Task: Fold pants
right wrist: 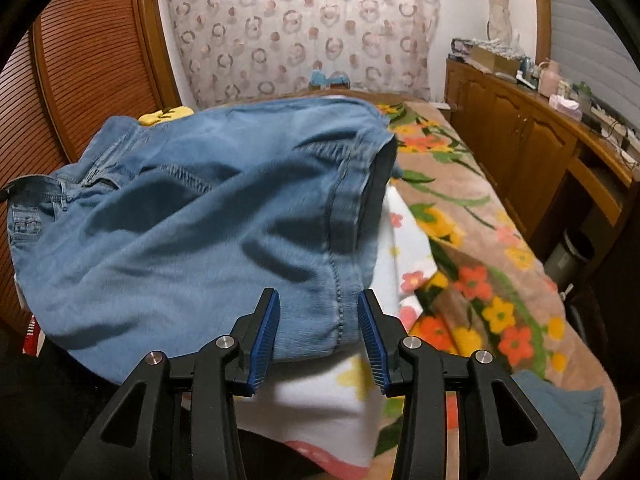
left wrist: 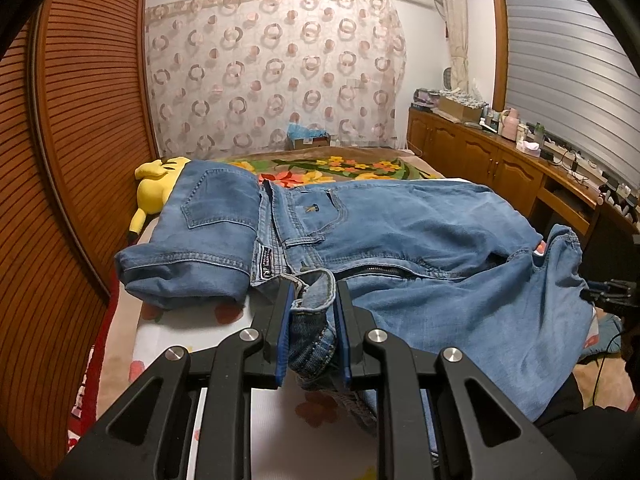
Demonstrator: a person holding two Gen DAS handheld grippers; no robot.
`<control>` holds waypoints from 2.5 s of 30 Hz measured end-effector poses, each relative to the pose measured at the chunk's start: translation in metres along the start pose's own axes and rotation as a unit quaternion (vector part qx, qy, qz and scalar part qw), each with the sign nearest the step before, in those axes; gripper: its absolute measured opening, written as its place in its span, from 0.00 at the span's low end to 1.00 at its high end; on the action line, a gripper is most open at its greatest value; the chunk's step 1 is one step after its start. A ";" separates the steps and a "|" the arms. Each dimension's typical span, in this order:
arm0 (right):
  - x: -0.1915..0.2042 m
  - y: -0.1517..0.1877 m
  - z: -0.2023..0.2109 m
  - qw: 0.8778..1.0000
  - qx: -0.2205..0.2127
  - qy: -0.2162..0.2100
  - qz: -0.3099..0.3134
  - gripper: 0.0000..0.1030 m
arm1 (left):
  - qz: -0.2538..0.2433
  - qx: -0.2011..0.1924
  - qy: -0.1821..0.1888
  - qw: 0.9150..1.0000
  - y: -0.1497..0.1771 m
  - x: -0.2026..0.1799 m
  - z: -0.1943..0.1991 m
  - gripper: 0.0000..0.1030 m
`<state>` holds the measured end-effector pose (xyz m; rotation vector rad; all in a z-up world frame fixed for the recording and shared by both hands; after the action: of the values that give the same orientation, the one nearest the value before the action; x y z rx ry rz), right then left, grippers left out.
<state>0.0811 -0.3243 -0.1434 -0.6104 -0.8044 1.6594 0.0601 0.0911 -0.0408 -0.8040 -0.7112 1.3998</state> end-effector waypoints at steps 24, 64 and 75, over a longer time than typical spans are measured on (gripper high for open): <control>-0.042 -0.056 0.118 0.988 -0.149 0.021 0.026 0.02 | 0.001 -0.136 0.039 0.990 -0.050 -0.016 0.106 0.18; -0.031 -0.083 -0.033 0.999 0.014 -0.037 0.007 0.29 | 0.015 -0.032 -0.005 0.999 -0.031 0.017 -0.025 0.18; -0.059 -0.106 0.020 0.996 -0.090 -0.018 0.004 0.14 | 0.021 -0.040 0.001 0.999 -0.051 0.018 -0.028 0.18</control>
<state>0.1458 -0.3721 -0.0498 -0.7103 -0.9861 1.6198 0.1131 0.1073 -0.0151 -0.8879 -0.7568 1.4158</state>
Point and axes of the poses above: each gripper's, at about its wrist camera, not at the fingertips, and z roughly against the way its jaws point, x to its left, y to its underside, the point moved 2 cm from there along -z, roughly the way its jaws point, and after that the axes turned 2 degrees about z, right-handed, at the moved point
